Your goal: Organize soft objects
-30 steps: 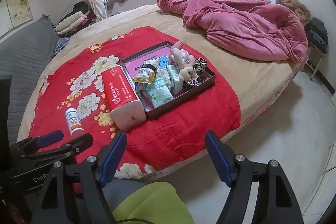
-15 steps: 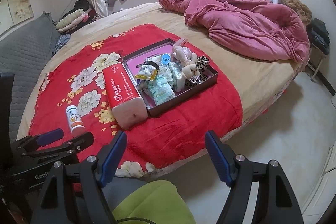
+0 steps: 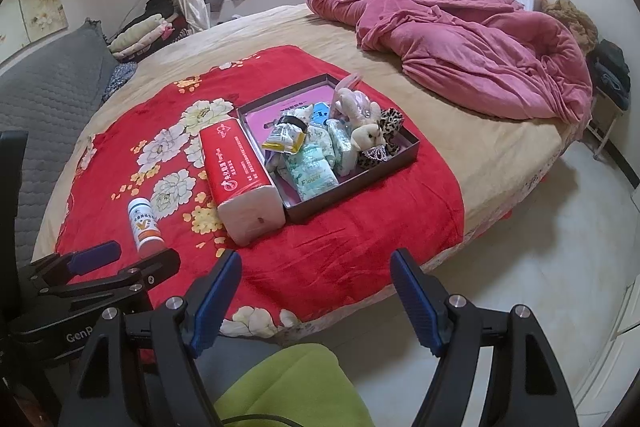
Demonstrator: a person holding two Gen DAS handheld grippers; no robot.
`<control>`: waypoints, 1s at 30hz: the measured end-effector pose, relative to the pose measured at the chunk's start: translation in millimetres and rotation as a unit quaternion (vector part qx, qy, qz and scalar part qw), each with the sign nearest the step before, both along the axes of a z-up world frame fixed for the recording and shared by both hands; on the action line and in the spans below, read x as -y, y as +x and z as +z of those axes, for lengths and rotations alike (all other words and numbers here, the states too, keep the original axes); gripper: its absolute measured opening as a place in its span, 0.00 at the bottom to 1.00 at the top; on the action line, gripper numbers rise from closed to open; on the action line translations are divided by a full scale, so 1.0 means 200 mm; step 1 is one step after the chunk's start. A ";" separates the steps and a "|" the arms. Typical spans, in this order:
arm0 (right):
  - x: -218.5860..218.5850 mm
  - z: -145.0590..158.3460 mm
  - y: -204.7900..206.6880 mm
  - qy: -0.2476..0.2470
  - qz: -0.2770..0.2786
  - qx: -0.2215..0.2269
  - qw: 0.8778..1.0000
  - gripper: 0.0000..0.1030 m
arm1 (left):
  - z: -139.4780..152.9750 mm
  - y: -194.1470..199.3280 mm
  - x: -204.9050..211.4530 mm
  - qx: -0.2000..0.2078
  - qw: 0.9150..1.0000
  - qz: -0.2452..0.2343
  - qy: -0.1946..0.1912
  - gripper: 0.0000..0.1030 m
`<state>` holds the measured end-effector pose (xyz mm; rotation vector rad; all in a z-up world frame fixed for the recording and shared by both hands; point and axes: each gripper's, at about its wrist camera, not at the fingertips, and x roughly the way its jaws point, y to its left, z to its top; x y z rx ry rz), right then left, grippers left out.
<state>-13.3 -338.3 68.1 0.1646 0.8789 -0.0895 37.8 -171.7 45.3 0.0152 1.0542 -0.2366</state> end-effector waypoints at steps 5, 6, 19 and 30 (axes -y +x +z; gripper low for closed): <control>0.00 -0.01 0.00 0.000 -0.001 -0.004 1.000 0.74 | 0.00 0.00 0.00 0.000 1.000 0.002 0.002 0.77; 0.01 -0.01 0.01 0.002 -0.002 -0.005 1.000 0.74 | 0.00 0.00 0.00 0.000 1.000 0.002 0.003 0.77; 0.02 -0.01 0.01 0.000 -0.005 -0.007 1.000 0.74 | -0.01 0.00 0.00 -0.005 1.000 0.002 0.003 0.77; 0.02 -0.01 0.00 -0.002 -0.007 -0.006 1.000 0.74 | -0.02 -0.01 0.03 -0.010 1.000 -0.003 0.005 0.77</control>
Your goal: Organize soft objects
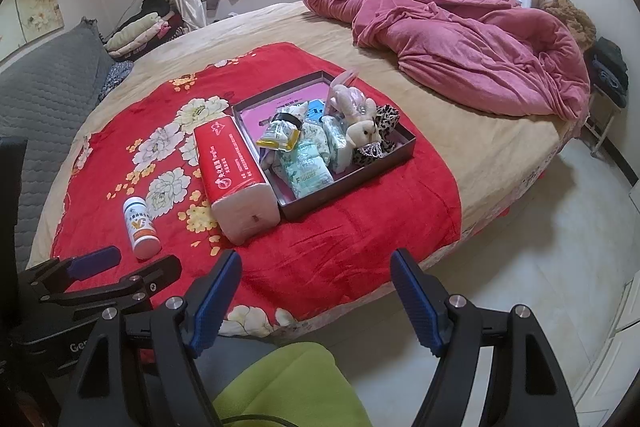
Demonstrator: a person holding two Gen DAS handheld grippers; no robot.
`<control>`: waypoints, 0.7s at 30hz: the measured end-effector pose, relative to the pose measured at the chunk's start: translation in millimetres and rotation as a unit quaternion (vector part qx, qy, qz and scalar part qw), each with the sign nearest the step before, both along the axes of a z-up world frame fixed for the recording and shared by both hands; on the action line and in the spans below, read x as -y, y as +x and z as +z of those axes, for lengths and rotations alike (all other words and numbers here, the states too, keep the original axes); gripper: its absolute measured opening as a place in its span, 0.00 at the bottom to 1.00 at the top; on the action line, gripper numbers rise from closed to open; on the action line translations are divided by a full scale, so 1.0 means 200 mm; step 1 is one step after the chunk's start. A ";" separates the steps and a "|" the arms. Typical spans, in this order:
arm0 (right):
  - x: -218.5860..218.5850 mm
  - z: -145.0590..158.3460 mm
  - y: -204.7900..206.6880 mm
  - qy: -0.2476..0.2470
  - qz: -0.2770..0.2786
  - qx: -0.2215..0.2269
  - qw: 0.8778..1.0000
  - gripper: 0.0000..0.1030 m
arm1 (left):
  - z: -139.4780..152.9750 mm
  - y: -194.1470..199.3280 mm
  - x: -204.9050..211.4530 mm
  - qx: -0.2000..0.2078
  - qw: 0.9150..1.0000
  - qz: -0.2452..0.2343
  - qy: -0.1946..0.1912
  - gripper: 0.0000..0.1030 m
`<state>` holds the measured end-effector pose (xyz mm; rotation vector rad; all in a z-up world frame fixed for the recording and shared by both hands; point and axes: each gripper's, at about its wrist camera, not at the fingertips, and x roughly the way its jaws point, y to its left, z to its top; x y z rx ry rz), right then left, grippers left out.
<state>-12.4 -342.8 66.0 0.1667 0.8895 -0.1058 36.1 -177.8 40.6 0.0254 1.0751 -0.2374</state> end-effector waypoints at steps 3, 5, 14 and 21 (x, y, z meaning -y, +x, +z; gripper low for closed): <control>0.00 0.00 0.00 0.000 0.000 0.002 1.000 0.74 | 0.00 0.00 0.01 -0.002 1.000 -0.001 0.001 0.77; -0.01 0.00 0.00 -0.001 0.001 0.003 1.000 0.74 | -0.01 0.00 0.01 -0.002 1.000 -0.001 0.001 0.77; -0.01 0.00 0.00 -0.001 0.002 0.002 1.000 0.74 | -0.02 0.01 -0.02 -0.006 1.000 0.006 0.001 0.77; -0.04 0.00 0.03 -0.014 0.015 0.003 1.000 0.74 | -0.03 0.03 -0.06 -0.007 1.000 0.010 -0.016 0.77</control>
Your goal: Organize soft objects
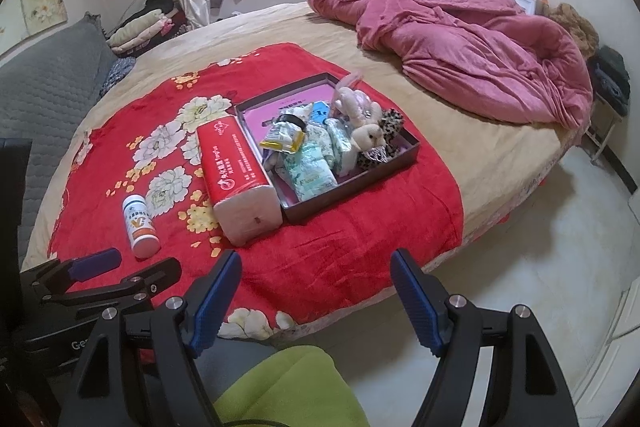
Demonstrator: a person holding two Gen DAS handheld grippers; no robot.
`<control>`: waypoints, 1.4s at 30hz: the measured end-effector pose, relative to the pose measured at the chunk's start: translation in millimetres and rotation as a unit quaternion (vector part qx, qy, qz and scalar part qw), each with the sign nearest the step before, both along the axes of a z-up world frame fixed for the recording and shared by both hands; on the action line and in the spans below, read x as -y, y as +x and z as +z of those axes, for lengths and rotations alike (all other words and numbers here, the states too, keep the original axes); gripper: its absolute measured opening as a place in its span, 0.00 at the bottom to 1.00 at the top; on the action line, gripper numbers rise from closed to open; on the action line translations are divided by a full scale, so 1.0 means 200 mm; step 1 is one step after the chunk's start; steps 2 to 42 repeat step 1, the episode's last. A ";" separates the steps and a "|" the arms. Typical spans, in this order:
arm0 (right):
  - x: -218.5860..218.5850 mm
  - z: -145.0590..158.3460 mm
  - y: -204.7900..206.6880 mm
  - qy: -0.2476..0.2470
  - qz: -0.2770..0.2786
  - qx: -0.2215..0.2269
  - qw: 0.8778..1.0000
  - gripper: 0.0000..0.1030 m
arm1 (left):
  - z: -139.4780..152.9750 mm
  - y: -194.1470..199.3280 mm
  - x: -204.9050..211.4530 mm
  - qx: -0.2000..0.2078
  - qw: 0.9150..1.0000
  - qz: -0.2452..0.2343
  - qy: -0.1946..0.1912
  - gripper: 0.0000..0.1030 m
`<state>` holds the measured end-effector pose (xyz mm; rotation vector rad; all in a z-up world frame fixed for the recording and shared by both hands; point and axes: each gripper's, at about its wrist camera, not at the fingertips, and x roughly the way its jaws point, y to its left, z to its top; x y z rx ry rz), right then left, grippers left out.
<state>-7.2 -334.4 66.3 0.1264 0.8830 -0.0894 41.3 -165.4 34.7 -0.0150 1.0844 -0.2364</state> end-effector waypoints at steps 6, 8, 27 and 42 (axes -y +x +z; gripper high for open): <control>-0.02 0.00 0.01 -0.005 0.006 0.002 1.000 0.74 | 0.00 0.00 -0.03 -0.001 1.000 0.001 -0.011 0.77; -0.02 0.00 0.01 -0.005 0.006 0.002 1.000 0.74 | 0.00 0.00 -0.03 -0.001 1.000 0.001 -0.011 0.77; -0.02 0.00 0.01 -0.005 0.006 0.002 1.000 0.74 | 0.00 0.00 -0.03 -0.001 1.000 0.001 -0.011 0.77; -0.02 0.00 0.01 -0.005 0.006 0.002 1.000 0.74 | 0.00 0.00 -0.03 -0.001 1.000 0.001 -0.011 0.77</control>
